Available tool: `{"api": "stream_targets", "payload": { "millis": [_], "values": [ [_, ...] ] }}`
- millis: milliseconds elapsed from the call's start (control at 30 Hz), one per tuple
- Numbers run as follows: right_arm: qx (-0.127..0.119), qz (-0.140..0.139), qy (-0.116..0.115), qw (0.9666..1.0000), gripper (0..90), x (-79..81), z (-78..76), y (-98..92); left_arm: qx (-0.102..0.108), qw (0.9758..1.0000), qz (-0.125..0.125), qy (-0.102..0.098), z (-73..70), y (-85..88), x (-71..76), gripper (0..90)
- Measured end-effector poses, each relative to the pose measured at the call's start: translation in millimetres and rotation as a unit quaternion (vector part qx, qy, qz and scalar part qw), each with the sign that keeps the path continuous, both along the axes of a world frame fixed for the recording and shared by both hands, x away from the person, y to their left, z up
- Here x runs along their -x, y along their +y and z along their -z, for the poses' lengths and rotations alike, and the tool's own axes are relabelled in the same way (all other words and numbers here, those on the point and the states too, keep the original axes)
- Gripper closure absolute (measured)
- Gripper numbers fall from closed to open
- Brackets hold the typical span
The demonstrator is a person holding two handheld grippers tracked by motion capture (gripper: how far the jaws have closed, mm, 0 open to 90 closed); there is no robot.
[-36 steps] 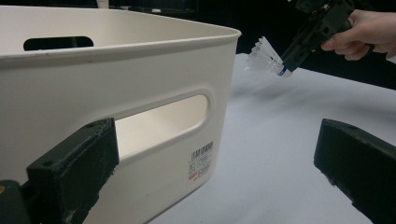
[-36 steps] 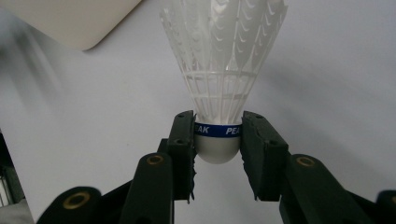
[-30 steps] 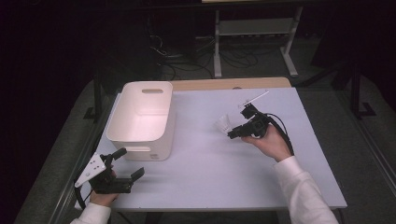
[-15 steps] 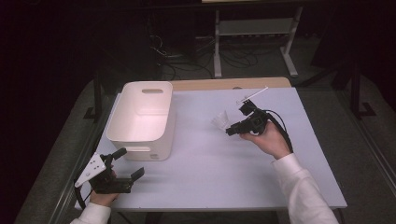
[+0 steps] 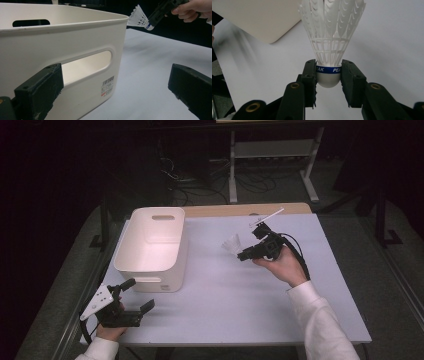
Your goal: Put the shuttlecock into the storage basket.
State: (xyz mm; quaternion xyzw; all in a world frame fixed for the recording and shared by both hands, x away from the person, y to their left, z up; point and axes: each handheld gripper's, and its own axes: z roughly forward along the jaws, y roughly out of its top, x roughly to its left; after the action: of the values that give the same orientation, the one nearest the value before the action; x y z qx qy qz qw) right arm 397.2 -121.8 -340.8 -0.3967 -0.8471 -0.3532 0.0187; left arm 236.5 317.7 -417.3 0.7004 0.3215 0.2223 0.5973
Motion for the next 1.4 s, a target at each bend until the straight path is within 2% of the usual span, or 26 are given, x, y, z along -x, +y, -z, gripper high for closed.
{"api": "stream_targets", "payload": {
  "millis": [67, 133, 200, 500, 767, 967, 1000, 1400],
  "values": [
    [-0.001, -0.002, -0.002, 1.0, 64.7, -0.8, -1.7, 2.0, 0.003, 1.0, 0.0, 0.0, 0.1, -0.3, -0.1, 0.0],
    [-0.002, -0.004, -0.003, 1.0, 64.7, -1.3, -3.7, 4.1, -0.006, 1.0, 0.001, 0.0, -0.1, 0.9, -0.3, 0.0],
    [-0.001, -0.006, -0.007, 1.0, 64.7, -1.9, -5.2, 5.6, 0.001, 1.0, 0.001, 0.001, 0.1, -0.2, 0.0, 0.0],
    [0.001, -0.006, -0.011, 0.9999, 64.7, -2.6, -11.3, 10.6, -0.001, 1.0, 0.0, 0.0, -0.2, 0.0, 0.3, 0.0],
    [-0.007, -0.008, -0.018, 0.9998, 64.7, -2.6, -19.5, 12.9, 0.0, 1.0, -0.001, -0.001, -0.1, 0.1, 0.1, 0.0],
    [-0.007, -0.01, -0.018, 0.9998, 64.7, -1.1, -25.8, 19.6, -0.002, 1.0, 0.0, -0.001, -0.1, 0.2, 0.1, 0.0],
    [-0.006, -0.016, -0.025, 0.9995, 64.7, -2.1, -26.5, 19.9, -0.002, 1.0, 0.0, -0.001, -0.1, 0.2, 0.1, 0.0],
    [-0.008, -0.024, -0.035, 0.9991, 64.7, -3.7, -40.6, 35.4, -0.004, 1.0, 0.002, -0.002, 0.1, 0.5, -0.2, 0.0]
  ]
}}
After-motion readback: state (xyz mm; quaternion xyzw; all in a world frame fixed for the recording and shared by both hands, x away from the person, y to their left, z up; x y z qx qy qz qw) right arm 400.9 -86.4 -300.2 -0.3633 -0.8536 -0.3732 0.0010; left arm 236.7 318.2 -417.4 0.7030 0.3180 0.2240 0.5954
